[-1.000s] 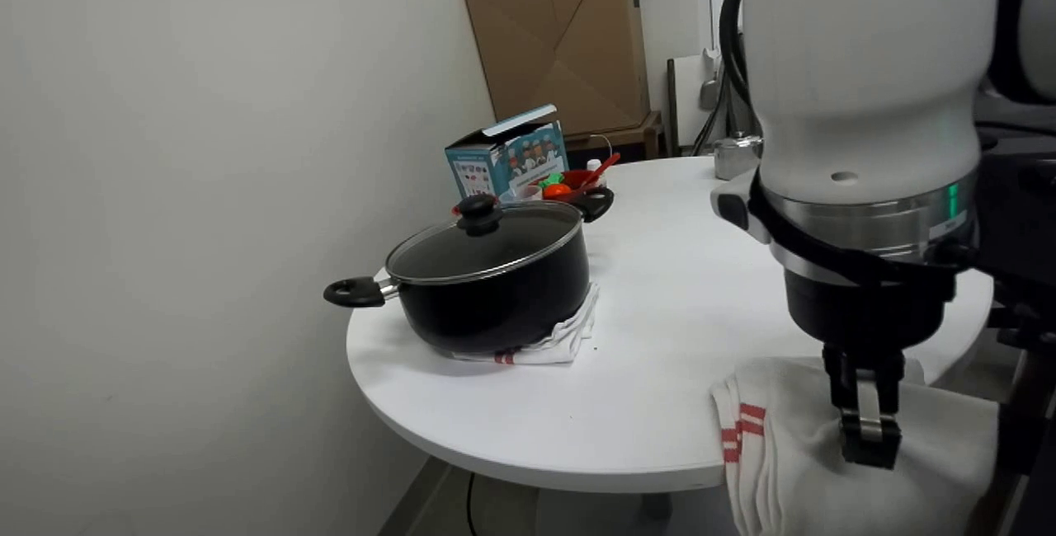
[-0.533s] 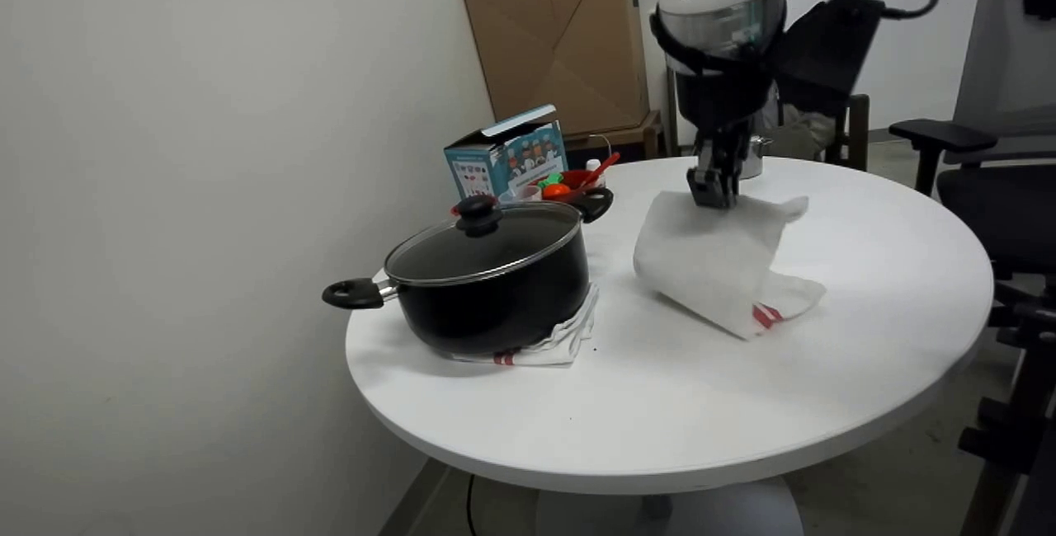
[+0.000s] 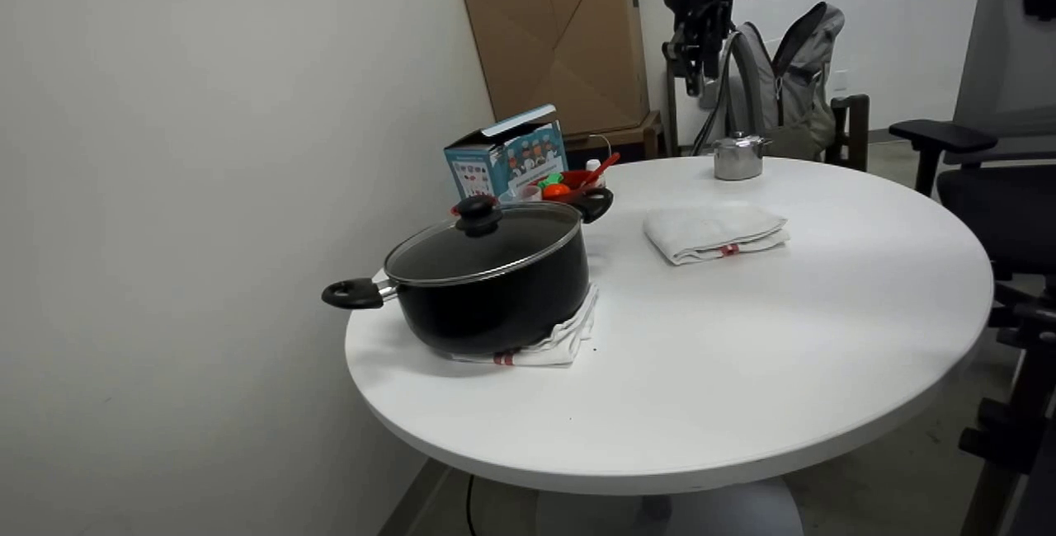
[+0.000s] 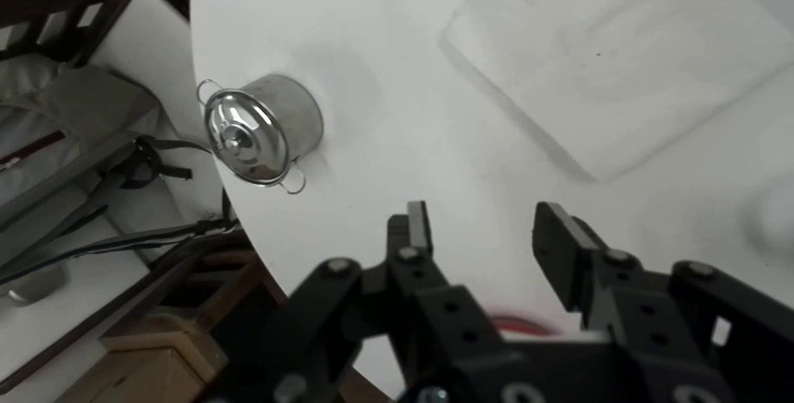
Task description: Wipe the table with the cloth
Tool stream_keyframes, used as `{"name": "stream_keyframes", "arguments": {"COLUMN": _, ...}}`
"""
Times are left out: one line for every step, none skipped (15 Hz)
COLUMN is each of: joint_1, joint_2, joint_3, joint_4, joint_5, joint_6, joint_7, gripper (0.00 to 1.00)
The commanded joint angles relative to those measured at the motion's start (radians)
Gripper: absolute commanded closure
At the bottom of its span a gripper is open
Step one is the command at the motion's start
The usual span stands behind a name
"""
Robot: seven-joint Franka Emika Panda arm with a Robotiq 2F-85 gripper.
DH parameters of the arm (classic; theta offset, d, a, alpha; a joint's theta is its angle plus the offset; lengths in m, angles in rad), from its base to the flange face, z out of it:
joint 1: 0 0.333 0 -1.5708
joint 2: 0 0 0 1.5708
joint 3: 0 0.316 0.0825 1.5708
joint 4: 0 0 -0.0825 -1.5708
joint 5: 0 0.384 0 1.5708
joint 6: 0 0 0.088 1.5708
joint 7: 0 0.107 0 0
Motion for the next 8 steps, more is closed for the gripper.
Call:
{"name": "stream_keyframes", "arguments": {"joint_1": -0.107, "joint_2": 0.050, "joint_3": 0.086, "joint_4": 0.085, "joint_5": 0.053, "joint_6": -0.052, "joint_7": -0.092, "gripper": 0.20}}
{"name": "stream_keyframes", "arguments": {"joint_1": -0.130, "joint_2": 0.051, "joint_3": 0.106, "joint_4": 0.084, "joint_5": 0.086, "joint_6": -0.058, "joint_7": -0.140, "gripper": 0.14}}
{"name": "stream_keyframes", "arguments": {"joint_1": -0.160, "joint_2": 0.042, "joint_3": 0.135, "joint_4": 0.062, "joint_5": 0.158, "joint_6": -0.049, "joint_7": -0.242, "gripper": 0.06}}
{"name": "stream_keyframes", "arguments": {"joint_1": -0.182, "joint_2": 0.034, "joint_3": 0.166, "joint_4": 0.026, "joint_5": 0.221, "joint_6": -0.021, "joint_7": -0.322, "gripper": 0.01}}
{"name": "stream_keyframes", "arguments": {"joint_1": -0.201, "joint_2": 0.028, "joint_3": 0.186, "joint_4": 0.006, "joint_5": 0.283, "joint_6": -0.001, "joint_7": -0.395, "gripper": 0.00}}
{"name": "stream_keyframes", "arguments": {"joint_1": -0.219, "joint_2": 0.020, "joint_3": 0.209, "joint_4": -0.015, "joint_5": 0.350, "joint_6": 0.009, "joint_7": -0.469, "gripper": 0.00}}
{"name": "stream_keyframes", "arguments": {"joint_1": -0.280, "joint_2": 0.008, "joint_3": 0.277, "joint_4": -0.031, "joint_5": 0.420, "joint_6": -0.001, "joint_7": -0.543, "gripper": 0.00}}
{"name": "stream_keyframes", "arguments": {"joint_1": -0.320, "joint_2": 0.005, "joint_3": 0.328, "joint_4": -0.032, "joint_5": 0.502, "joint_6": -0.035, "joint_7": -0.615, "gripper": 0.00}}
